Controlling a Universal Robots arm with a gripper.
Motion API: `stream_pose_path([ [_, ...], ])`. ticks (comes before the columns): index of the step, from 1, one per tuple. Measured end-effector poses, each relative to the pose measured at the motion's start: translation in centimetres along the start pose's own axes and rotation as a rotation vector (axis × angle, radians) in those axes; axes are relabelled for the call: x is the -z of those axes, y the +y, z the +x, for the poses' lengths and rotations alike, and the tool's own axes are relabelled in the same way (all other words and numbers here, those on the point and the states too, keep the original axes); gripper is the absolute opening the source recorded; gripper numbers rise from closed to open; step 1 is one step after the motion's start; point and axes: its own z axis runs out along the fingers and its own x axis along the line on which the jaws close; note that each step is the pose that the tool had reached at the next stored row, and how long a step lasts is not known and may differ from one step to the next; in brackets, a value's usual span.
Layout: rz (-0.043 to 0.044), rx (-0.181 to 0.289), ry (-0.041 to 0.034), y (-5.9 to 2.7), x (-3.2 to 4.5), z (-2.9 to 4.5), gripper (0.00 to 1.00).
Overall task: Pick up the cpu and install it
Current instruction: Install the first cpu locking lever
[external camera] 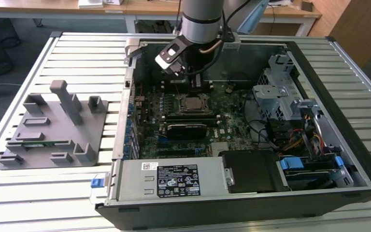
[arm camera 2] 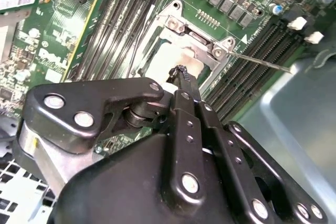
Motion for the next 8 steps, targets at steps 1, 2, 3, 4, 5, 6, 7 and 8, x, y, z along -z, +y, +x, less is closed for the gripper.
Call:
stream_pose_path([
  [1,0.0,0.0,0.0,0.0,0.24,0.0,0.11],
  [2,0.0,0.0,0.0001,0.0,0.48,0.0,0.11],
  [3,0.0,0.0,0.0,0.0,0.73,0.0,0.11],
  [4,0.0001,0.0,-0.0002,-0.01,1.02,0.0,0.11],
  [5,0.0,0.0,-0.0001,-0.01,1.26,0.0,0.11],
  [6,0.0,0.001,0.0,-0.01,1.41,0.0,0.11],
  [7,0.0,0.004,0.0,-0.01,1.46,0.0,0.11],
  [8,0.0,0.012,0.0001,-0.01,1.46,0.0,0.11],
])
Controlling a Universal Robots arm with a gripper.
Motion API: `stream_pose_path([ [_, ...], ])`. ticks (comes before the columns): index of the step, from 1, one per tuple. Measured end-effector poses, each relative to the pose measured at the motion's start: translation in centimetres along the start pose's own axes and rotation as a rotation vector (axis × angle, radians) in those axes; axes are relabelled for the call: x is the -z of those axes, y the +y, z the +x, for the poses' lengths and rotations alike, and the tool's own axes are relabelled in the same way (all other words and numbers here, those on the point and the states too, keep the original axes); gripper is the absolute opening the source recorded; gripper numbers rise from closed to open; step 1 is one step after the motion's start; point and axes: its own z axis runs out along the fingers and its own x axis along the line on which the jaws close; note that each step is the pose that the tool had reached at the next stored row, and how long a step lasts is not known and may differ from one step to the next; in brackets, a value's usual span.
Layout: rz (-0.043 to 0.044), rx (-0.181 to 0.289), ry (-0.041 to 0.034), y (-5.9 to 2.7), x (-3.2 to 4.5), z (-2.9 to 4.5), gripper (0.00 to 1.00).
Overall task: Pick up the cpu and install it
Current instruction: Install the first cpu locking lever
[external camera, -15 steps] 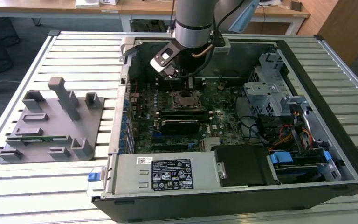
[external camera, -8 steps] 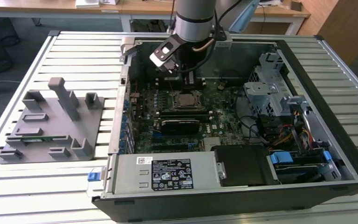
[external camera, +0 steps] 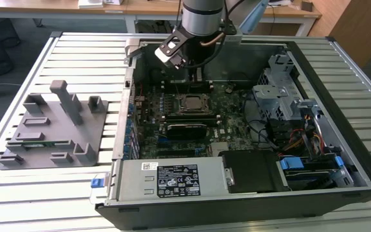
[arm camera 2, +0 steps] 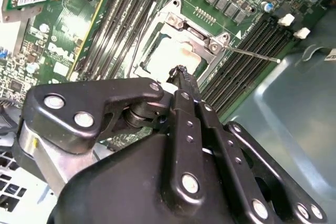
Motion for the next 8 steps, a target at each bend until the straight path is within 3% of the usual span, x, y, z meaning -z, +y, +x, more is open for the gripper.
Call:
stream_pose_path([
  [8,0.0001,0.128,-0.0051,0.0,0.0,0.0,0.11],
])
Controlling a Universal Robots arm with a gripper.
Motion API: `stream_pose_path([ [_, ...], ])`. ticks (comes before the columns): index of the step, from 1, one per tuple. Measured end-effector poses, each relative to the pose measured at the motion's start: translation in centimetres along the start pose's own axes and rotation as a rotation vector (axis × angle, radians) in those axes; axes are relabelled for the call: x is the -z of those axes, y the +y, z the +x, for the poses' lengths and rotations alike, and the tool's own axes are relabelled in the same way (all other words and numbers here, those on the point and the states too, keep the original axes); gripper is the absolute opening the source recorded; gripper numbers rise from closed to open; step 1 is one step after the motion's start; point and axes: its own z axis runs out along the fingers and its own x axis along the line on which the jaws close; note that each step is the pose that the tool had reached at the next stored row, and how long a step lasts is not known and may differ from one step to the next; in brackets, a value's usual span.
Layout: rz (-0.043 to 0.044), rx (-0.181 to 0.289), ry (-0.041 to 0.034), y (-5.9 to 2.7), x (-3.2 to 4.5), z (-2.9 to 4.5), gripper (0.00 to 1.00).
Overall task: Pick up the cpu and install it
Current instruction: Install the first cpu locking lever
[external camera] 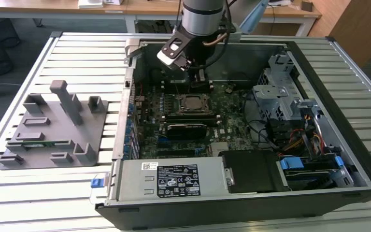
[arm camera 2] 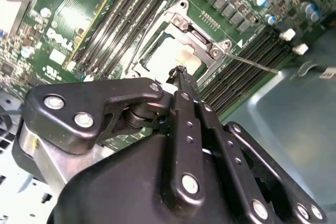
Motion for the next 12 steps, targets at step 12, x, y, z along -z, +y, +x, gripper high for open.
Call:
stream_pose_path([
  [12,0.0021,0.159,-0.0169,0.0,-0.04,0.0,0.11],
])
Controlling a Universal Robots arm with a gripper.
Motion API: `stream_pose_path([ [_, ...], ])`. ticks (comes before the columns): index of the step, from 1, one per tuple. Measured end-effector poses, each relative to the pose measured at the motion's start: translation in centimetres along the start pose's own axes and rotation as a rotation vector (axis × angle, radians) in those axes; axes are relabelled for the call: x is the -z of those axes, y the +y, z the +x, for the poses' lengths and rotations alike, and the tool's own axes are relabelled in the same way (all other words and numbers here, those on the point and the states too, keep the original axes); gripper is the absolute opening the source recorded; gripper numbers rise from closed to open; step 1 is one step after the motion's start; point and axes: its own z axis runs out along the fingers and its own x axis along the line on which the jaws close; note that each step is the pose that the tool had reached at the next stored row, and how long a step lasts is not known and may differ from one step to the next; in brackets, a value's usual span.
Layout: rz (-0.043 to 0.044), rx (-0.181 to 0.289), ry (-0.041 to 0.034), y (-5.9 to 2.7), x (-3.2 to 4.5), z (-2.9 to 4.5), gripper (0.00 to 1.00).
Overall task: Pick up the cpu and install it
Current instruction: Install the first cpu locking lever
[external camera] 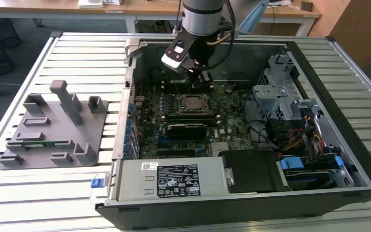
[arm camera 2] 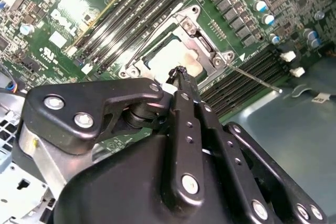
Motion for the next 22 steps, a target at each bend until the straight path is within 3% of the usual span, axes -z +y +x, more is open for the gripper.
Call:
stream_pose_path([
  [6,-0.0001,0.045,-0.0037,-0.02,-0.04,0.0,0.11],
  [22,-0.0039,0.329,-0.0133,-0.02,-0.16,0.01,0.11],
])
